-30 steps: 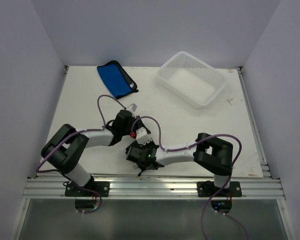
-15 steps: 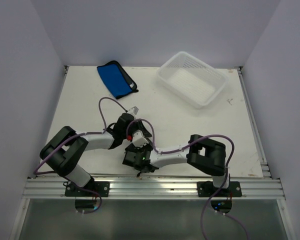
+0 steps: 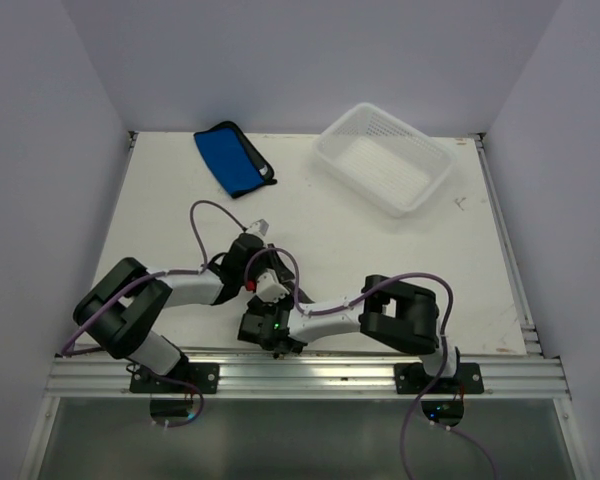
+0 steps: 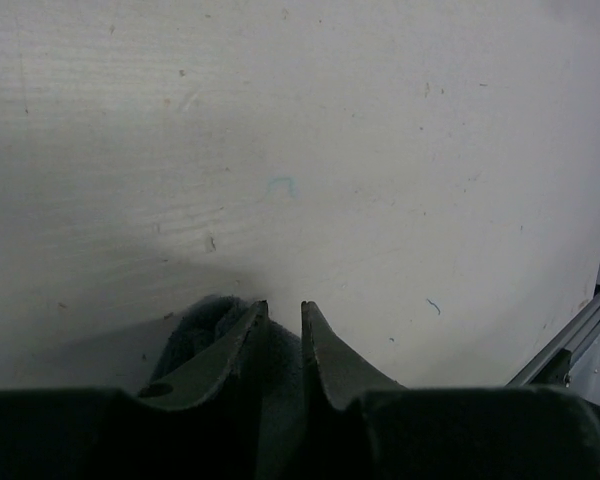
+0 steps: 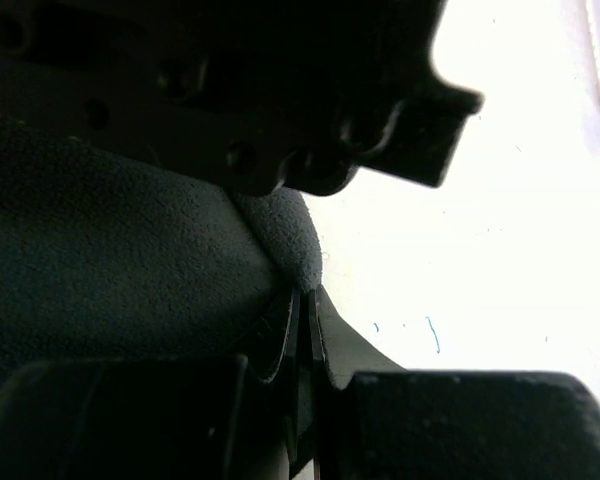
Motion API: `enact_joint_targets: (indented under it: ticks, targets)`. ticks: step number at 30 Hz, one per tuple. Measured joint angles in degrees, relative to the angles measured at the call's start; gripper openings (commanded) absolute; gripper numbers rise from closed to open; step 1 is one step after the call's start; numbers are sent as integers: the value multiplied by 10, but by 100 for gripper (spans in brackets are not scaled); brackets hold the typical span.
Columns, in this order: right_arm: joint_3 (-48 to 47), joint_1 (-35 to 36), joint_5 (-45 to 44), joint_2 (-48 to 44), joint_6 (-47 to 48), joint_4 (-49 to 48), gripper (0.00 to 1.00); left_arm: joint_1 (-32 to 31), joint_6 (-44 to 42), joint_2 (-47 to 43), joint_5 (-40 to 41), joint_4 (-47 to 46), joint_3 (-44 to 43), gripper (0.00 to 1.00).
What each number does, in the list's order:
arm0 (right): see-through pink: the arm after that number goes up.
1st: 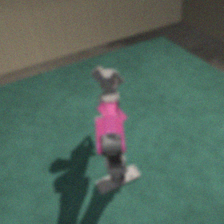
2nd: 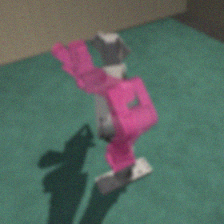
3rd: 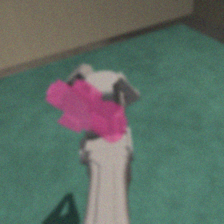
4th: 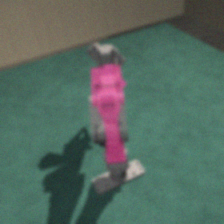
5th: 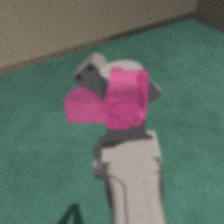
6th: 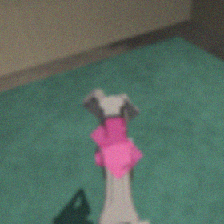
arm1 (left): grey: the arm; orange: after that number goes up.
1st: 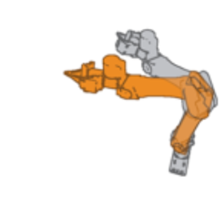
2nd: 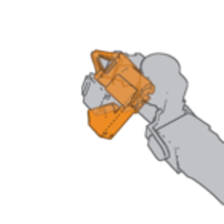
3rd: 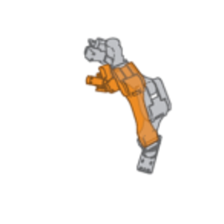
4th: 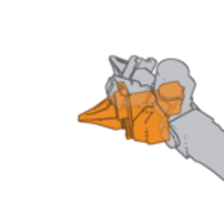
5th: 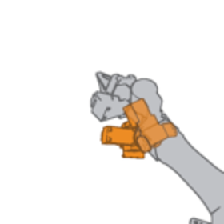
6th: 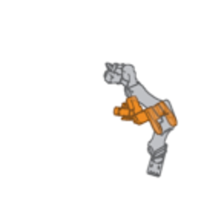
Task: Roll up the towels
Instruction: Roll the towel
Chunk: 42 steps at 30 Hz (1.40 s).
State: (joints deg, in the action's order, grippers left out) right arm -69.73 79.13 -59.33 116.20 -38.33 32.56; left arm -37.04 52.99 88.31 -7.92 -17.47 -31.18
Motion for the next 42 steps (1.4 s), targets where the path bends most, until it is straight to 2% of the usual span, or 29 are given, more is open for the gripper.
enact_joint_targets:
  ticks: [5,9,14,21,29,37,42]
  targets:
    - [-8,9,-3,7,6,9,3,0,4,-16,7,-8,26,23]
    - [-11,12,-1,7,10,15,13,0,8,-25,12,-16,40,18]
    - [-14,18,1,7,19,30,40,-2,28,-39,21,-45,76,16]
    - [-1,15,21,-28,17,27,54,-18,36,-55,57,-42,86,16]
    - [76,6,90,-146,13,-24,57,-32,35,-60,83,-38,86,16]
    - [195,-40,158,-285,-22,-111,58,-36,35,-60,88,-40,89,16]
    - [263,-75,225,-318,-37,-186,56,-36,35,-60,88,-40,89,16]
